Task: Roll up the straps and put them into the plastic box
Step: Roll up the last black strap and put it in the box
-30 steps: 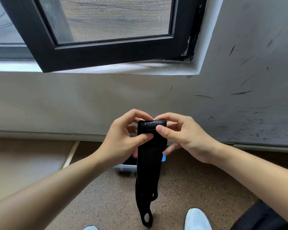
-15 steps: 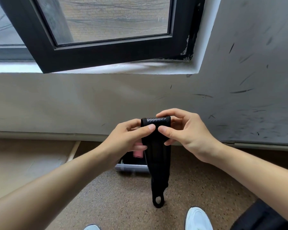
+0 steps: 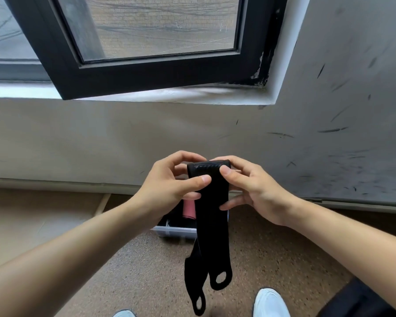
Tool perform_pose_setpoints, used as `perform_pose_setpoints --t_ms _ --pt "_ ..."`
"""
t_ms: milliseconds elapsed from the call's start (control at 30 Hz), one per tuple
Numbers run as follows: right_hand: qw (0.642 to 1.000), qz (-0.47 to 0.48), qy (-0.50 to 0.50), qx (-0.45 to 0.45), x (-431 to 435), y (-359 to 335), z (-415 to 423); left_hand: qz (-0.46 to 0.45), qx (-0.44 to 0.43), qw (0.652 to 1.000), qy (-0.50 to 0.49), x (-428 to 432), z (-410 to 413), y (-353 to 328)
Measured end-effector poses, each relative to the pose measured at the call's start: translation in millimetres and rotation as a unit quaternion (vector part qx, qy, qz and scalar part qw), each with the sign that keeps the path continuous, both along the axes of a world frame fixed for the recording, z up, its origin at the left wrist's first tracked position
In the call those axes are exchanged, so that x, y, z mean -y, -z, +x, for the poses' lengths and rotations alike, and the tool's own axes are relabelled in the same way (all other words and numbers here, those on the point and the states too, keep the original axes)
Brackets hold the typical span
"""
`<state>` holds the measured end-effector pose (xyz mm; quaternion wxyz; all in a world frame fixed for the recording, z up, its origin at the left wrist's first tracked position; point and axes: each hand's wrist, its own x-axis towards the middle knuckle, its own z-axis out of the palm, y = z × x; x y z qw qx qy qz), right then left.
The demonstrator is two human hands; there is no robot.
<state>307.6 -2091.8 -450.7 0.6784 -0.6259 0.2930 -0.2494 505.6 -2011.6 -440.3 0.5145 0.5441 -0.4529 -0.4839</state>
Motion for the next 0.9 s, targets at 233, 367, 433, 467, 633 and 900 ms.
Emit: perform_pose_setpoints --t_ms 233,367,433,467,633,900 --pt "0.998 0.064 0.028 0.0 10 -22 18 -0.058 0.067 0.995 -0.034 8 6 -6" --pt "0.996 0.08 0.032 0.009 18 -37 27 -0.028 0.087 0.995 -0.03 14 11 -23" --pt "0.996 0.086 0.029 0.02 24 -43 31 0.031 0.066 0.997 -0.002 18 15 -31" --pt "0.996 0.084 0.027 0.024 27 -46 32 0.057 0.049 0.997 0.016 19 17 -35" --pt "0.997 0.054 0.028 0.051 39 -41 44 0.1 -0.002 0.995 0.004 27 21 -34" --pt "0.999 -0.009 0.005 0.045 53 -33 61 0.067 0.017 0.997 -0.033 39 38 -35"
